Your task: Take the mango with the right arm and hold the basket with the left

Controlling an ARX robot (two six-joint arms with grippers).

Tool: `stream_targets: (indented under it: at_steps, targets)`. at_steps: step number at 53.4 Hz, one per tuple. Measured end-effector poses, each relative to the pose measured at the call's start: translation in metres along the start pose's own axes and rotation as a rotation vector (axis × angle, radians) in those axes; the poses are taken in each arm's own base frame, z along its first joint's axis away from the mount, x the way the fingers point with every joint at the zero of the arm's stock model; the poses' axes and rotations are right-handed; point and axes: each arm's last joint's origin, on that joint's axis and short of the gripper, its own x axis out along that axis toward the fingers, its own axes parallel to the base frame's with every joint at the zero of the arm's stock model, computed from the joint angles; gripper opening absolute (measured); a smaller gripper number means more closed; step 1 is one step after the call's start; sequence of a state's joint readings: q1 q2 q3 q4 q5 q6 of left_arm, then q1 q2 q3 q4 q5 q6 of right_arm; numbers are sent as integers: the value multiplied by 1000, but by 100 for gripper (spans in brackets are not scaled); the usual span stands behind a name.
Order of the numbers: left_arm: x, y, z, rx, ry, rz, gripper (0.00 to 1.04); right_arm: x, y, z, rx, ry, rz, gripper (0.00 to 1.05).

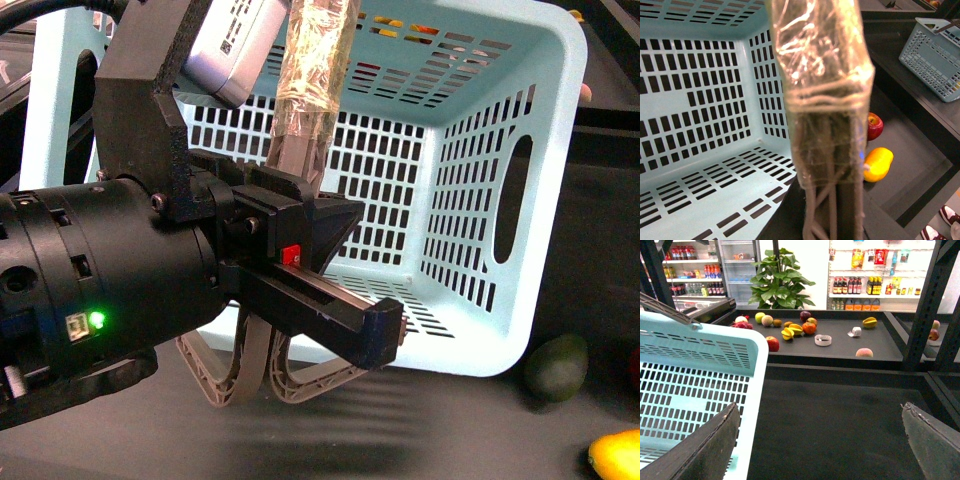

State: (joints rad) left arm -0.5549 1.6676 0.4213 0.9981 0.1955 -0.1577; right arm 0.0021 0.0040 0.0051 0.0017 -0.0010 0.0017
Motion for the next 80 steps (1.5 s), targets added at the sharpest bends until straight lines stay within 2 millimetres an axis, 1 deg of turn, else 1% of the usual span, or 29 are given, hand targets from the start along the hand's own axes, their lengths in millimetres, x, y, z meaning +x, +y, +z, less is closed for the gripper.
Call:
stream_targets:
  at_steps: [14, 41, 42, 43, 44, 46, 47, 49, 52, 58, 66, 71, 80]
  targets:
    - [2, 2, 1, 10, -13, 32, 9, 0, 0, 0, 0, 0, 0, 97]
    - [2, 1, 1, 13, -11, 21, 9, 0, 0, 0, 0, 0, 0, 97]
    - [2, 1, 1, 13, -11, 22, 9, 0, 0, 0, -4, -2, -23, 97]
    - [2, 1, 1, 13, -13, 27, 9, 1, 0, 3, -21, -22, -112, 97]
    - [2, 1, 1, 13, -13, 27, 9, 2, 0, 3, -26, -30, -141, 97]
    - [2, 1, 1, 14, -13, 27, 9, 4, -2, 6, -22, -47, -270, 97]
    - [2, 1, 1, 14, -13, 26, 9, 4, -3, 6, -21, -46, -301, 97]
    - [2, 1, 1, 14, -14, 28, 9, 7, -7, 6, -30, -30, -396, 97]
    - [2, 1, 1, 14, -13, 25, 9, 12, -12, 4, -43, -8, -442, 97]
    - [2, 1, 1, 15, -13, 22, 9, 30, -26, 1, -57, 71, -417, 97]
    - [2, 1, 1, 17, -12, 19, 9, 52, -41, -2, -68, 135, -421, 97]
    - [2, 1, 1, 17, -12, 19, 9, 67, -51, -13, -94, 181, -417, 97]
    - [2, 1, 1, 18, -13, 22, 9, 88, -69, -37, -135, 274, -406, 97]
